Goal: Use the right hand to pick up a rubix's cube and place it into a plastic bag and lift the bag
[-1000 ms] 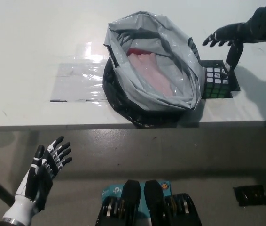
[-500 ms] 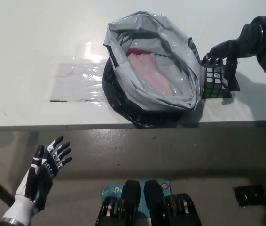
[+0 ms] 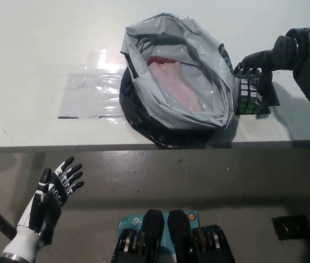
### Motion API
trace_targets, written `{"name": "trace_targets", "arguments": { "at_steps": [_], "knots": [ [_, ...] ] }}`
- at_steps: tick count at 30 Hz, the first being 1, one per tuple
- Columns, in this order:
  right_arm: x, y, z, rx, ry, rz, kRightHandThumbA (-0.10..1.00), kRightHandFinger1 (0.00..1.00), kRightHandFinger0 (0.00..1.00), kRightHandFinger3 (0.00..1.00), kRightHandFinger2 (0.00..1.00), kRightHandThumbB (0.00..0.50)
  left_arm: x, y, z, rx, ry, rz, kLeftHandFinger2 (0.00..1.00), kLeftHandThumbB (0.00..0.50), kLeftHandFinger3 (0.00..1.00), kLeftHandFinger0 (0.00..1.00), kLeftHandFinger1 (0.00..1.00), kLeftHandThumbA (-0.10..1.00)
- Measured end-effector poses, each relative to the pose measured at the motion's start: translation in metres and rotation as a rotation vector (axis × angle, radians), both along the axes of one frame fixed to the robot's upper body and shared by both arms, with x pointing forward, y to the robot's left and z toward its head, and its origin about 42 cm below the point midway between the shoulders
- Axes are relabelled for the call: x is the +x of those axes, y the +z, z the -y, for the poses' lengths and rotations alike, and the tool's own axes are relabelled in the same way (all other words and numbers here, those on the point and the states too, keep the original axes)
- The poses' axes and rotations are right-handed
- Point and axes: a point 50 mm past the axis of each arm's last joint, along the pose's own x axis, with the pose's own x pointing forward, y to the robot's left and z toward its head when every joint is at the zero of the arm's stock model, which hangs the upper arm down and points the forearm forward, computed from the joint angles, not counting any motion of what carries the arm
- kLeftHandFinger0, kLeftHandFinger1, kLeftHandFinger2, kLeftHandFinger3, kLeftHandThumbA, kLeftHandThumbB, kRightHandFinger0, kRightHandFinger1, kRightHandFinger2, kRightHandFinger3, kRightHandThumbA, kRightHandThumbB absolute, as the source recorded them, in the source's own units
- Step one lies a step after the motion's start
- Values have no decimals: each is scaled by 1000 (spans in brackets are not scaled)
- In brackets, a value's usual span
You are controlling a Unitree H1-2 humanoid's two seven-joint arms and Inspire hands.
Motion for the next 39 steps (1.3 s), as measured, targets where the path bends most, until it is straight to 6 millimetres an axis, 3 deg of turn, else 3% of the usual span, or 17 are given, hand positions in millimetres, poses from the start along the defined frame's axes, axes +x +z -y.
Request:
{"name": "trace_targets", "arguments": {
  "at_steps": [9,14,17,19,20,25,27,39],
  "knots": [
    [1,-6,7,-22,-6,24,960,1000,1000,1000,1000,471,1,1,-1,1,3,5,1000,255,1000,1000,1000,1000],
    [1,-7,6,-31,5,28,985,1000,1000,1000,1000,482,1,2,-1,1,4,7,1000,262,1000,1000,1000,1000],
    [1,-7,6,-37,10,29,973,1000,1000,1000,1000,470,1,2,-1,1,4,9,1000,236,1000,1000,1000,993],
    [1,-8,6,-35,10,30,969,1000,1000,1000,1000,471,1,2,-1,2,4,11,1000,242,1000,1000,1000,950],
    [1,-8,6,-33,10,30,968,1000,1000,1000,1000,497,1,2,-1,2,4,11,1000,237,1000,1000,1000,899],
    [1,-10,5,-5,-1,25,950,1000,1000,1000,1000,500,1,3,-1,7,5,22,1000,238,1000,1000,1000,805],
    [1,-10,3,6,-2,25,929,1000,1000,1000,1000,500,1,3,-1,9,6,26,1000,244,1000,1000,1000,701],
    [1,-13,-8,93,-13,10,893,1000,1000,1000,1000,499,2,4,-1,31,9,39,1000,197,1000,1000,1000,613]
  ]
}}
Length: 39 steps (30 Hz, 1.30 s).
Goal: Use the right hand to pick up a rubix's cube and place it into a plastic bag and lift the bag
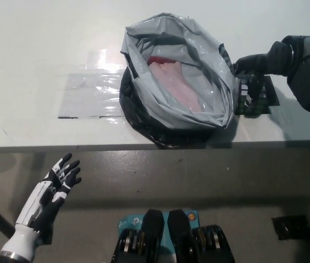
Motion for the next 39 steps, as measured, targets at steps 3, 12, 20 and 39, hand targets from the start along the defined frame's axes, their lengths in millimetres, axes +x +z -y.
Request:
{"name": "trace_targets", "arguments": {
  "at_steps": [3,12,20,39],
  "knots": [
    [0,-2,-1,2,-3,-6,917,1000,1000,1000,1000,500,0,0,0,1,1,0,1000,201,1000,1000,1000,619],
    [-1,-5,-12,-11,3,-12,936,1000,1000,1000,1000,500,0,1,-1,6,6,5,1000,206,1000,1000,1000,644],
    [-1,-8,-7,-38,-9,-20,884,1000,1000,1000,1000,496,0,2,-3,7,11,8,1000,205,1000,1000,1000,663],
    [0,-6,-4,-58,-26,-20,819,1000,1000,1000,1000,500,-2,1,-6,6,22,8,1000,206,1000,1000,1000,681]
  ]
}}
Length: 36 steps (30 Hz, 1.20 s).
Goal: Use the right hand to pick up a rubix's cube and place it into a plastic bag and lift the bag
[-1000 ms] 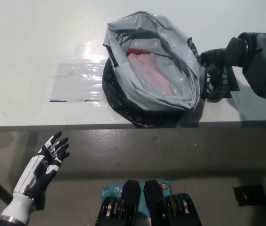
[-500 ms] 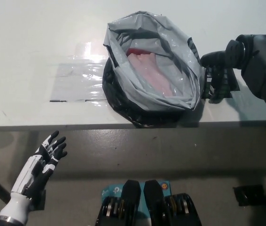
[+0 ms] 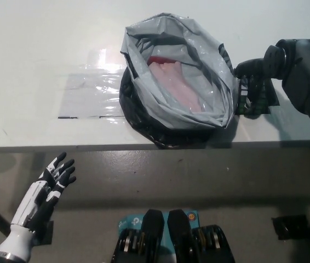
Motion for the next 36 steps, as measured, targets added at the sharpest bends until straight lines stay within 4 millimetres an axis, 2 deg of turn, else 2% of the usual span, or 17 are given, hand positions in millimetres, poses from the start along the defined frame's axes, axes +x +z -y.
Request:
{"name": "trace_targets", "arguments": {
  "at_steps": [12,14,15,16,17,18,19,20,21,22,23,25,26,28,31,33,36],
  "knots": [
    [0,-1,2,0,-22,-5,756,1000,1000,1000,1000,500,-1,0,-1,2,2,1,1000,216,1000,1000,1000,699],
    [0,-1,3,-1,-25,-6,474,1000,1000,1000,1000,402,-1,0,-1,2,2,1,1000,222,1000,1000,1000,705],
    [0,-2,3,-2,-27,-7,430,1000,1000,1000,1000,393,-1,0,-1,2,2,1,1000,221,1000,1000,1000,705],
    [0,-2,3,-2,-27,-8,190,620,517,932,759,347,-1,0,-1,2,2,1,1000,217,1000,1000,1000,705],
    [0,-2,4,-3,-29,-9,190,620,517,932,759,347,-1,0,-1,2,3,2,1000,217,1000,1000,1000,705],
    [0,-3,4,-4,-29,-10,-88,286,82,519,439,270,-1,0,-1,2,3,2,1000,212,1000,1000,1000,695],
    [0,-3,4,-6,-30,-8,-98,287,28,459,450,260,-1,0,-1,2,3,2,1000,211,1000,1000,1000,692],
    [0,-3,4,-7,-30,-4,-98,287,28,459,450,260,-1,0,-1,2,3,2,1000,211,1000,1000,1000,692],
    [0,-2,5,-13,-29,6,-100,378,67,371,572,144,-1,0,-1,1,3,3,1000,223,1000,1000,1000,696],
    [0,-2,6,-16,-28,15,-100,499,160,361,636,120,-1,0,-1,1,4,3,1000,225,1000,1000,1000,698],
    [1,-3,7,-21,-26,27,-100,731,393,428,760,103,-1,0,-1,1,4,3,1000,233,1000,1000,1000,712],
    [1,-5,8,-28,-21,54,-100,809,508,408,792,100,0,0,-1,1,5,3,1000,233,1000,1000,1000,716],
    [1,-6,9,-28,-20,65,-100,827,558,417,794,98,0,0,-2,1,5,4,1000,229,1000,1000,1000,713],
    [1,-8,10,-26,-20,84,-100,646,392,368,615,112,0,0,-2,1,6,4,1000,226,1000,1000,1000,710],
    [1,-7,14,-22,-23,114,-100,676,389,356,613,117,0,0,-2,1,7,4,1000,224,1000,1000,1000,710],
    [2,-7,14,-21,-24,122,-100,719,451,432,655,123,0,1,-2,1,8,5,1000,233,1000,1000,1000,716],
    [2,-6,15,-17,-24,145,-100,667,422,404,595,131,0,1,-3,0,12,8,1000,232,1000,1000,1000,720]
  ]
}}
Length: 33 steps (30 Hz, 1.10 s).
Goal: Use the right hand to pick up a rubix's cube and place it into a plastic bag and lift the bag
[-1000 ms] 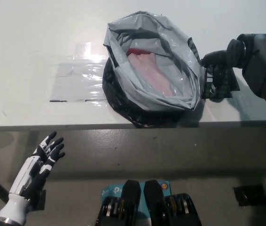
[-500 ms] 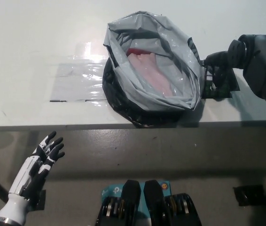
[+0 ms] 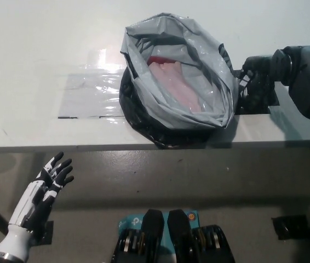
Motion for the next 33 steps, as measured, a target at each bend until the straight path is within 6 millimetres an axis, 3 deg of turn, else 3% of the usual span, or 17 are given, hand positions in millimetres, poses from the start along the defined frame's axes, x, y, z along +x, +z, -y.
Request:
{"name": "trace_targets", "arguments": {
  "at_steps": [1,2,3,4,5,6,7,8,9,10,12,16,19,21,27,30,33],
  "knots": [
    [0,0,0,1,0,4,-100,583,231,382,562,191,0,0,0,0,1,1,1000,225,1000,1000,1000,722],
    [0,0,0,2,0,5,-100,615,244,402,622,200,0,0,0,0,1,1,1000,217,1000,1000,1000,722],
    [0,1,0,9,0,15,-100,723,327,404,721,191,0,0,-1,0,3,1,1000,215,1000,1000,1000,722],
    [1,1,0,18,-1,22,-100,731,388,481,757,195,0,0,-1,0,4,1,1000,213,1000,1000,1000,721],
    [1,1,0,25,-2,28,-100,625,288,555,717,155,0,0,-1,0,5,2,1000,211,1000,1000,1000,722],
    [1,1,0,32,-2,36,-100,518,186,531,653,157,0,0,-1,-1,5,2,1000,203,1000,1000,1000,721],
    [1,2,0,47,-4,49,-100,518,186,531,653,157,0,1,-2,-1,7,2,1000,203,1000,1000,1000,721],
    [1,2,0,58,-6,57,-100,526,46,659,843,171,0,1,-2,-1,8,2,1000,201,1000,1000,1000,721],
    [2,2,1,91,-15,75,-100,526,46,659,843,171,0,1,-2,-1,9,2,1000,201,1000,1000,1000,721],
    [2,3,1,105,-19,82,-100,555,13,725,922,186,0,1,-2,-2,10,3,1000,190,1000,1000,1000,719],
    [3,5,2,164,-36,107,-100,611,60,796,878,214,0,1,-3,-2,12,3,1000,177,1000,1000,1000,716],
    [4,12,6,296,-80,161,-100,665,163,870,943,166,0,1,-4,-3,17,4,1000,183,1000,1000,1000,711],
    [6,20,13,502,-154,227,-100,646,158,890,958,149,-1,0,-5,-5,21,2,1000,172,1000,1000,1000,714],
    [7,23,16,556,-179,254,-100,650,116,910,953,162,-1,0,-5,-5,23,2,1000,165,1000,1000,1000,718],
    [9,34,29,729,-275,349,-100,656,149,864,899,180,-3,-1,-7,-10,29,-3,1000,157,1000,1000,1000,709],
    [9,38,31,769,-296,379,-100,564,97,766,848,198,-4,-2,-6,-14,30,-4,1000,165,1000,1000,1000,715],
    [10,43,31,804,-302,415,-100,465,0,764,848,181,-5,-3,-6,-16,31,-6,1000,181,1000,1000,1000,709]
  ]
}}
